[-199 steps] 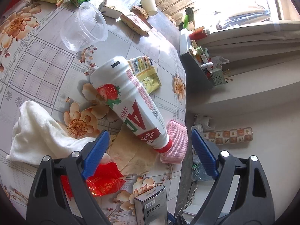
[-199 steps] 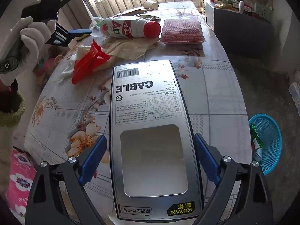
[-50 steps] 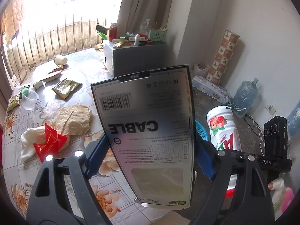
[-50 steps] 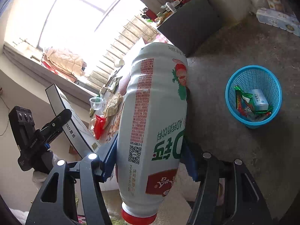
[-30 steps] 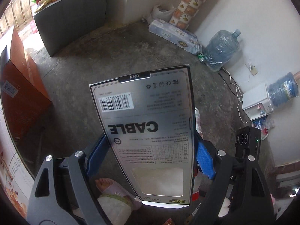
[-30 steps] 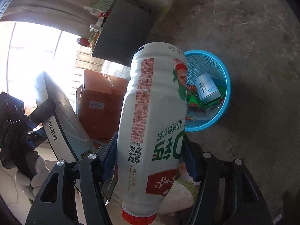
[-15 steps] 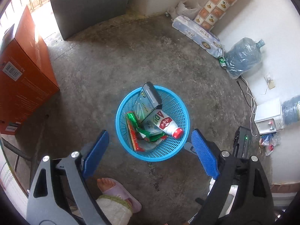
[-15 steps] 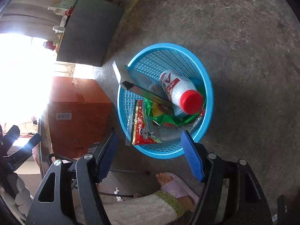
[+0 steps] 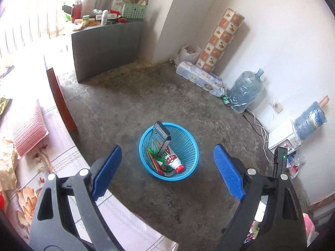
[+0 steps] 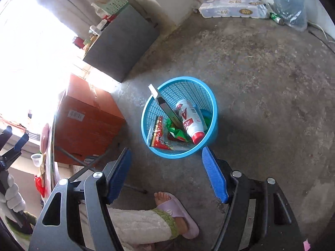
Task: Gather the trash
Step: 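Carry the bottle and CABLE box to the basket and release both, then move both tools back to the table toward the white cloth and red wrapper, then grasp the white cloth glove with the left tool while the right tool grasps the red wrapper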
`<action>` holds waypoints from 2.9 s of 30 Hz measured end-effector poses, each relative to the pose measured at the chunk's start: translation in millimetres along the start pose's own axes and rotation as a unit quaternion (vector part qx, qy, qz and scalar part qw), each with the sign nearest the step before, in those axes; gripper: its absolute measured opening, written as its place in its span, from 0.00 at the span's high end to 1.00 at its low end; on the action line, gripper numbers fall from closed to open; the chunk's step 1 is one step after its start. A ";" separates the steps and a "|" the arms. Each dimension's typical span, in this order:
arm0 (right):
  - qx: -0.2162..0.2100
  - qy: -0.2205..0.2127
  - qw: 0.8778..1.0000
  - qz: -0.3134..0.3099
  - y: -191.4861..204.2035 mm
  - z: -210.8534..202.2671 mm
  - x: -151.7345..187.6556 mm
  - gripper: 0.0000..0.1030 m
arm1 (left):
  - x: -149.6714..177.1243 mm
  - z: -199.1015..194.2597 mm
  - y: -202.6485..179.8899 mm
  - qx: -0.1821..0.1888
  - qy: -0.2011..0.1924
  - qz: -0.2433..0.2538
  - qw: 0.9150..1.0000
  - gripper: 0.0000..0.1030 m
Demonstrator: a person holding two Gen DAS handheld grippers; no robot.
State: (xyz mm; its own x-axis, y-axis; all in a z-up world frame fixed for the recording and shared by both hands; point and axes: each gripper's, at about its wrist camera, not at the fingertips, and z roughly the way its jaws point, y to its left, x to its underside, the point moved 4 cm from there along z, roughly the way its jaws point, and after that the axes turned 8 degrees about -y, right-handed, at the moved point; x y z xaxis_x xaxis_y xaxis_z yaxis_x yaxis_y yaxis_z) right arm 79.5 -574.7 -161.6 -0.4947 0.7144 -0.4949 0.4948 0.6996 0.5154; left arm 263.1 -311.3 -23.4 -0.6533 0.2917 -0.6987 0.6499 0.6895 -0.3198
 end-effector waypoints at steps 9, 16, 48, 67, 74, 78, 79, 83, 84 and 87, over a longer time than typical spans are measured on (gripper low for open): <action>-0.083 -0.057 0.990 -0.102 94.0 -70.2 3.9 0.21 | 48.2 -125.9 35.0 -0.041 -0.091 -0.011 0.995 0.17; -0.152 -0.039 0.970 -0.184 193.0 -74.3 23.2 0.21 | 92.4 -216.1 122.2 -0.137 -0.136 -0.082 0.978 0.17; -0.202 0.149 0.891 -0.380 519.7 113.2 194.7 0.82 | 123.7 -203.4 367.6 -0.305 -0.011 -0.165 0.938 0.69; -0.227 0.134 0.905 -0.333 436.9 31.6 177.4 0.89 | 196.4 -274.9 273.4 -0.234 -0.057 -0.233 0.942 0.96; -0.178 0.117 0.922 -0.325 392.8 21.5 176.3 0.89 | 237.1 -282.1 216.1 -0.123 -0.046 -0.258 0.957 0.55; -0.170 0.110 0.929 -0.310 382.7 20.5 177.6 0.89 | 233.1 -296.6 209.4 -0.159 -0.076 -0.221 0.959 0.45; -0.169 0.109 0.930 -0.306 380.5 20.4 178.6 0.89 | 230.5 -297.2 212.3 -0.181 -0.075 -0.210 0.958 0.43; -0.162 0.108 0.933 -0.302 379.0 21.3 182.0 0.89 | 213.8 -280.7 232.3 -0.229 -0.052 -0.193 0.953 0.27; -0.160 0.110 0.933 -0.301 378.7 21.7 182.5 0.89 | 210.6 -274.2 234.0 -0.232 -0.047 -0.188 0.953 0.26; -0.155 0.112 0.935 -0.300 377.5 21.7 183.3 0.87 | 205.6 -257.1 238.8 -0.246 -0.028 -0.180 0.952 0.22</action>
State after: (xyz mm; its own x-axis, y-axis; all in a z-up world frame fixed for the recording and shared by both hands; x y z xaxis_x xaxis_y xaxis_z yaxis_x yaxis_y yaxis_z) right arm 191.1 -179.4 -72.9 -0.7706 0.1497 -0.6195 -0.1337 0.9124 0.3868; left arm 184.0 83.8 -78.8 -0.7684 -0.0492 -0.6381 0.1176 0.9692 -0.2163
